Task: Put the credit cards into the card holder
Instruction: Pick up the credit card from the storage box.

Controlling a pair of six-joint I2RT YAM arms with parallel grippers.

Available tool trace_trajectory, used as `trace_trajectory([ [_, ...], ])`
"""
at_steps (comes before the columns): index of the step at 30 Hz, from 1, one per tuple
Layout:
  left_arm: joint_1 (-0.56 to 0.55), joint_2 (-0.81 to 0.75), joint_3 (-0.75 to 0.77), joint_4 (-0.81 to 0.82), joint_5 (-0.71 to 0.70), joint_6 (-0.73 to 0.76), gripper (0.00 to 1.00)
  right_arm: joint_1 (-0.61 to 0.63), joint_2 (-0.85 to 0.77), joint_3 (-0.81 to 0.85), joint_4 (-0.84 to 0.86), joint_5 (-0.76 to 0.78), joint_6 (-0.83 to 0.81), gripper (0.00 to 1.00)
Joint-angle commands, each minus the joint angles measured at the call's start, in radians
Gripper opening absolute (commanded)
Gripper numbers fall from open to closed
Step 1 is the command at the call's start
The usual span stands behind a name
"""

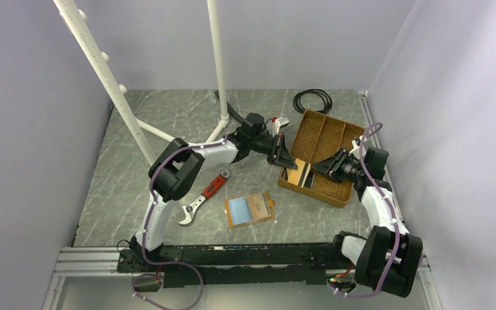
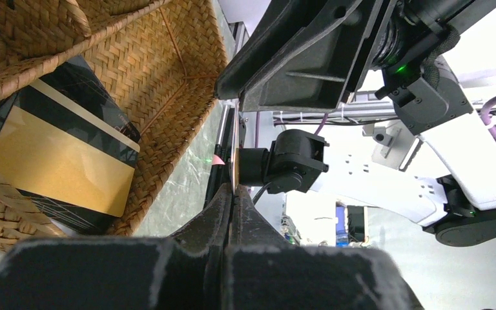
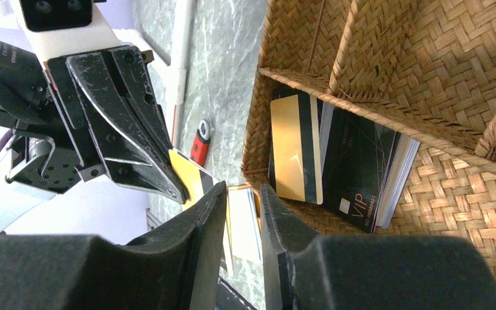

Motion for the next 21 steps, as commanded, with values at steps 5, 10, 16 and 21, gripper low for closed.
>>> trace_trajectory([
  [5,0.005,-0.039,0.013,0.096,0.026,-0.050,0.00,-0.003,-0.014,-0.014,0.047,-0.037,-0.016,0.27],
  [10,0.004,-0.038,0.014,0.126,0.031,-0.074,0.00,-0.004,-0.011,-0.025,0.066,-0.051,-0.006,0.26],
  [16,0.003,-0.023,0.021,0.134,0.028,-0.087,0.00,-0.003,-0.013,-0.038,0.108,-0.110,0.015,0.26],
  [21,0.003,0.002,0.031,0.174,0.027,-0.129,0.00,-0.002,-0.027,-0.062,0.173,-0.156,0.054,0.29],
])
